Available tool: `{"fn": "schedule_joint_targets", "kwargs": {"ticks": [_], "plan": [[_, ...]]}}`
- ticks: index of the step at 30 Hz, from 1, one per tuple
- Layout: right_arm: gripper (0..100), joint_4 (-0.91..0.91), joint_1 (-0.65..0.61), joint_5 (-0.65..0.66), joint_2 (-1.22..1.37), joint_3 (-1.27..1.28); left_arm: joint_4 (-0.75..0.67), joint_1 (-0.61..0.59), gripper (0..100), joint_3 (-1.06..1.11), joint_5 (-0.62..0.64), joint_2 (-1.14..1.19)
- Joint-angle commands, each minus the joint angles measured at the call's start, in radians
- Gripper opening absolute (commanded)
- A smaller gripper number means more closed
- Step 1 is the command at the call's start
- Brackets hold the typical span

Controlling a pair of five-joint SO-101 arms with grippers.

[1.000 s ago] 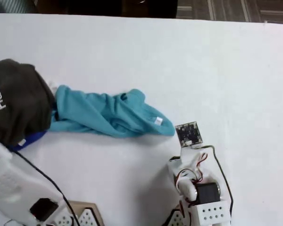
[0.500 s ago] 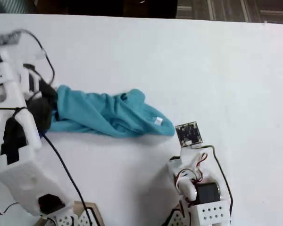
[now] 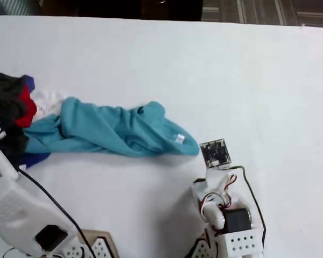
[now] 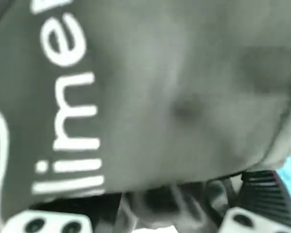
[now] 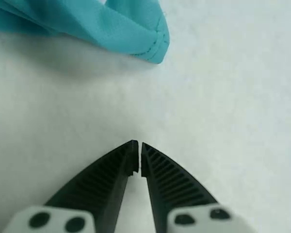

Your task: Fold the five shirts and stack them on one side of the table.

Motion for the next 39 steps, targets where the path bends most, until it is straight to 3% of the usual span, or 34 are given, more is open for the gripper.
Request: {"fn": "schedule_joint_targets", "kwargs": {"ticks": [1, 11, 15, 20, 24, 31, 36, 39], "plan": [[2.0, 0.005, 0.004, -0.003, 0.004, 0.006, 0.08, 0.018, 36, -0.071, 0.005, -0.009], [2.0, 0.005, 0.002, -0.003, 0.004, 0.006, 0.41, 0.293, 36, -0.317, 0.006, -0.017], [2.0, 0.005, -0.004, -0.003, 0.004, 0.006, 0.42, 0.405, 36, -0.361, 0.008, -0.017], [2.4, -0.002, -0.105, -0.002, 0.004, 0.006, 0.419, 0.555, 36, -0.357, 0.012, -0.011], [2.4, -0.15, -0.102, -0.002, 0.004, 0.009, 0.419, 0.701, 36, -0.357, 0.012, -0.011], [2.5, -0.513, 0.156, 0.018, 0.004, 0.0, 0.417, 0.973, 36, -0.357, 0.011, -0.006], [2.5, -0.725, 0.433, 0.302, 0.004, -0.051, 0.404, 1.152, 36, -0.357, 0.006, 0.002], [2.5, -0.828, 0.524, 0.502, 0.004, -0.052, 0.37, 1.22, 36, -0.357, 0.009, 0.068]]}}
